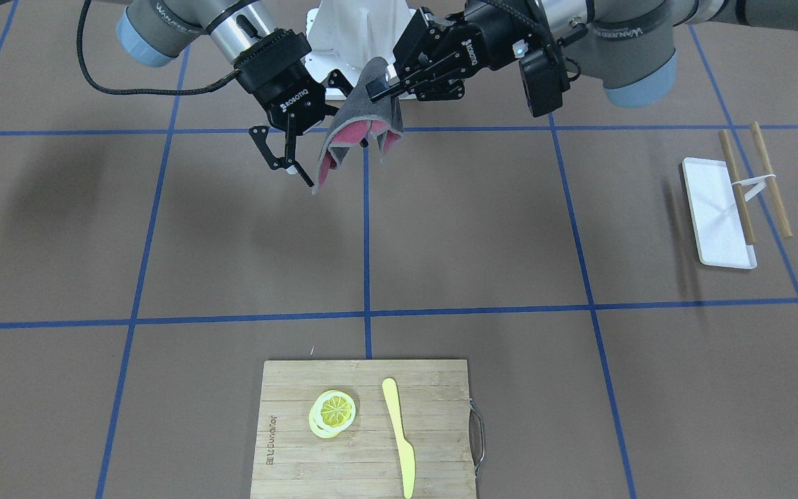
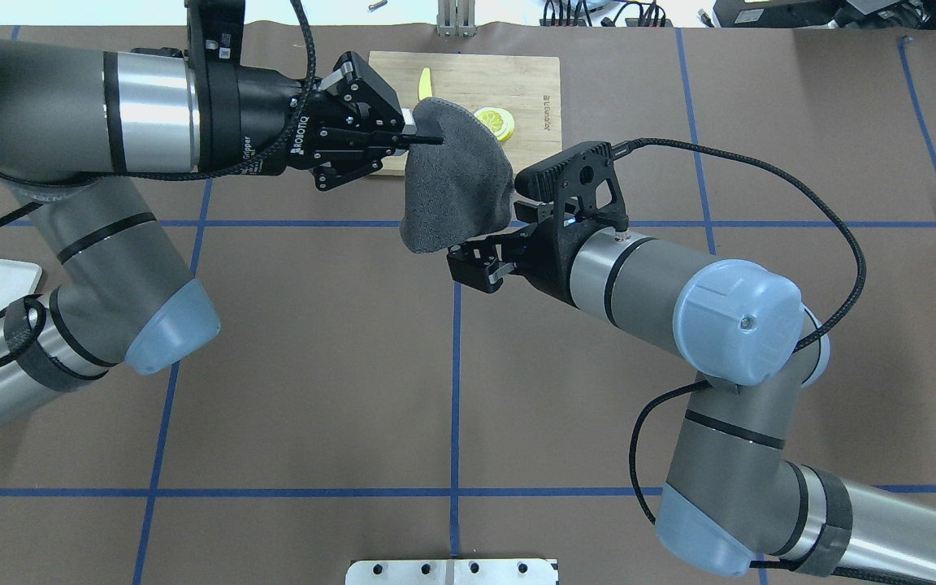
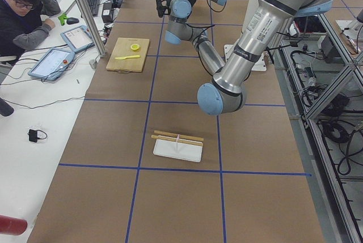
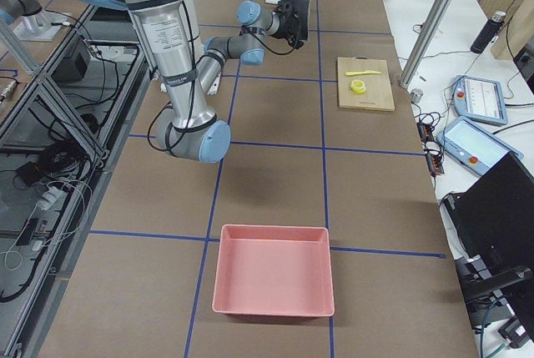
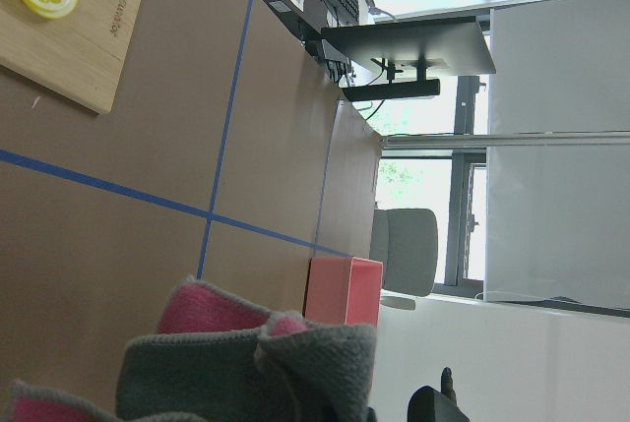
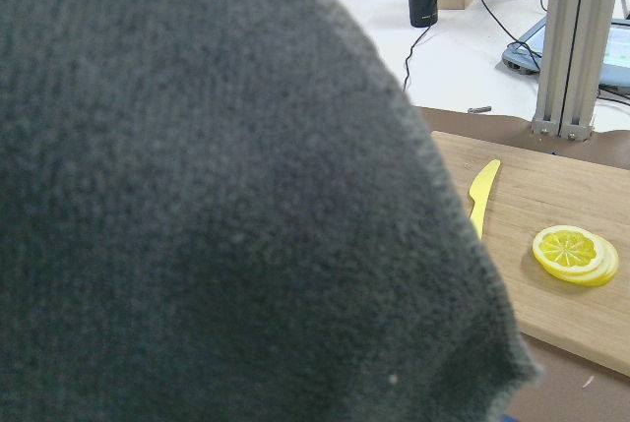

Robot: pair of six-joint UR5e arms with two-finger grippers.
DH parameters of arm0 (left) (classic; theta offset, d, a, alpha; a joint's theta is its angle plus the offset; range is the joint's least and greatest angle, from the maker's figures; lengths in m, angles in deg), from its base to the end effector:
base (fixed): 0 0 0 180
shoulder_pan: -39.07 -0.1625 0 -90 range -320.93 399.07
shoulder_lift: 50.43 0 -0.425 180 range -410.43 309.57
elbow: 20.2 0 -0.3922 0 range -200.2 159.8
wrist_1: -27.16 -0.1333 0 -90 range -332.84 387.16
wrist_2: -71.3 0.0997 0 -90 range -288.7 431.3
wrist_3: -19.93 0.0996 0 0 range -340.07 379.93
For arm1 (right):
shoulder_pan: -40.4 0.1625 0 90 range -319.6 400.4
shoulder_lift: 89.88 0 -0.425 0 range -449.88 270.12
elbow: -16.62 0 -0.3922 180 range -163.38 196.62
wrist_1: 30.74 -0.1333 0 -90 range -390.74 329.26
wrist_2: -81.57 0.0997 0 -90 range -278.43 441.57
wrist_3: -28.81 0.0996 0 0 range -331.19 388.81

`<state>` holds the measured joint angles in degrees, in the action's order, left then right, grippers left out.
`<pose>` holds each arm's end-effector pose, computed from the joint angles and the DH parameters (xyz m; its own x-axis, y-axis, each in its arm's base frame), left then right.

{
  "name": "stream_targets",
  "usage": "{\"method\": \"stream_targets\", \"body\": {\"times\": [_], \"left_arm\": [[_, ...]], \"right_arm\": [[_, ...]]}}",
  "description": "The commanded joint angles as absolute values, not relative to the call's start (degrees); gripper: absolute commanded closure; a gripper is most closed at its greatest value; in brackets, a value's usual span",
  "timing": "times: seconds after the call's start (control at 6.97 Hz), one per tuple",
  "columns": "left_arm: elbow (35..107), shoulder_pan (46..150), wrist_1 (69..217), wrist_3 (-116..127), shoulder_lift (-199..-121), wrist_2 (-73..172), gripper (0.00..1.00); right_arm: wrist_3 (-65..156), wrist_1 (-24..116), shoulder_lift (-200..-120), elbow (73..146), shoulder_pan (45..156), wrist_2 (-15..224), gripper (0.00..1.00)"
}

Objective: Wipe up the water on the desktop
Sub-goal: 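Open the left gripper and withdraw it while the right gripper holds the towel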

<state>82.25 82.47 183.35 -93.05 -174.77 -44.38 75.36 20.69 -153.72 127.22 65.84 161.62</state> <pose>0.3391 -0.4448 0.1007 -0.3897 -0.1157 -0.9136 0.1925 0.9599 -0.2037 -0.4428 -0.3773 0.1669 0.4513 -0.5354 0.7139 -0.3695 0.6161 0.6957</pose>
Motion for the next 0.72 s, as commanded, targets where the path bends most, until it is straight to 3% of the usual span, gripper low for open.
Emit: {"method": "stream_targets", "body": {"times": [0.0,0.14,0.29,0.43,0.57], "left_arm": [[81.8,80.7,183.1,-93.2,-174.8,-40.4,1.00],[81.8,80.6,183.2,-93.3,-174.9,-40.4,1.00],[81.8,80.6,183.3,-93.3,-174.8,-40.4,1.00],[81.9,80.6,183.3,-93.3,-174.8,-40.5,1.00],[82.2,80.7,183.4,-93.2,-174.5,-40.5,1.00]], "right_arm": [[75.3,20.6,-153.7,127.2,65.4,161.0,0.01],[75.3,20.5,-153.7,127.3,65.4,161.1,0.09],[75.2,20.5,-153.7,127.4,65.4,161.1,0.37],[75.2,20.3,-153.7,127.4,65.5,161.2,0.73],[75.2,20.3,-153.9,127.4,65.5,161.1,0.93]]}}
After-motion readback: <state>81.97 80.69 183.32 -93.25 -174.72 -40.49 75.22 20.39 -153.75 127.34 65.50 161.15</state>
